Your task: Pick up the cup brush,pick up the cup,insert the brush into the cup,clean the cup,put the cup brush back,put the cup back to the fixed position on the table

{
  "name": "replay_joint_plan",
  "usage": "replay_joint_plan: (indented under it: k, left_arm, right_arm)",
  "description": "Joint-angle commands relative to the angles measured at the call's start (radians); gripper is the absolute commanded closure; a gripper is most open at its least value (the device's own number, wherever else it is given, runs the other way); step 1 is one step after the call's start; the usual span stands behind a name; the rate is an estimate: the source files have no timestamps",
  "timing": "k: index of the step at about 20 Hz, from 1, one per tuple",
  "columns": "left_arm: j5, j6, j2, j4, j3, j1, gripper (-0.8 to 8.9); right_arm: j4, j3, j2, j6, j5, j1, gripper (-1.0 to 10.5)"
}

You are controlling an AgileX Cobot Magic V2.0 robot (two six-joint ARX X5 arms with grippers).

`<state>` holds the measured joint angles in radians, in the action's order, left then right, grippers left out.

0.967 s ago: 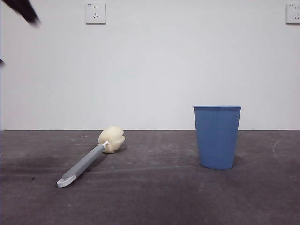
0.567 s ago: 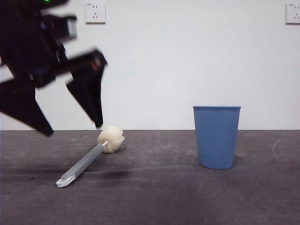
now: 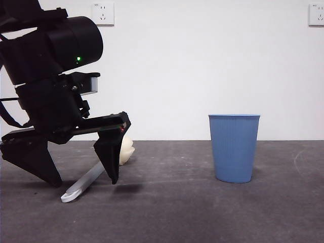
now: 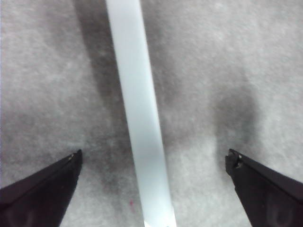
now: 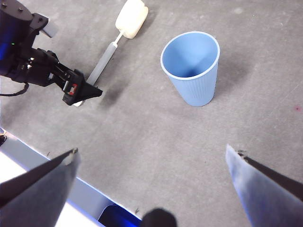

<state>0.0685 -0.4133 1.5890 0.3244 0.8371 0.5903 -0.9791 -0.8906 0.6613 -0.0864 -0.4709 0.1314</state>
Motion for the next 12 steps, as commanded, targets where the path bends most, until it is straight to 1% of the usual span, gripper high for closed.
replay_joint_plan:
  k: [1, 2, 3, 4, 5, 12]
  left_arm:
    - [0.002, -0.014, 0.019, 0.003, -0.01, 0.005, 5.51]
    - [-0.013, -0.013, 0.019, 0.006, -0.01, 0.005, 6.6]
    - [-0.024, -0.012, 0.019, 0.01, -0.01, 0.005, 7.39]
    - [-0.038, -0.012, 0.019, 0.011, -0.01, 0.01, 7.94]
    - [-0.045, -0.011, 0.019, 0.011, -0.01, 0.014, 8.2]
    - [-0.046, -0.012, 0.019, 0.051, -0.01, 0.017, 8.19]
  right_arm:
    - [0.006, -0.001, 0.0, 0.008, -0.002, 0.002, 4.1]
    - [0.006, -0.001, 0.0, 0.008, -0.001, 0.002, 4.1]
    - [0.006, -0.001, 0.0, 0.008, -0.001, 0.002, 4.1]
    - [0.006, -0.001, 0.0, 0.008, -0.001, 0.002, 4.1]
    - [0.006, -0.001, 0.0, 0.008, -0.001, 0.002, 4.1]
    - [0.006, -0.001, 0.0, 0.011, -0.002, 0.002, 4.1]
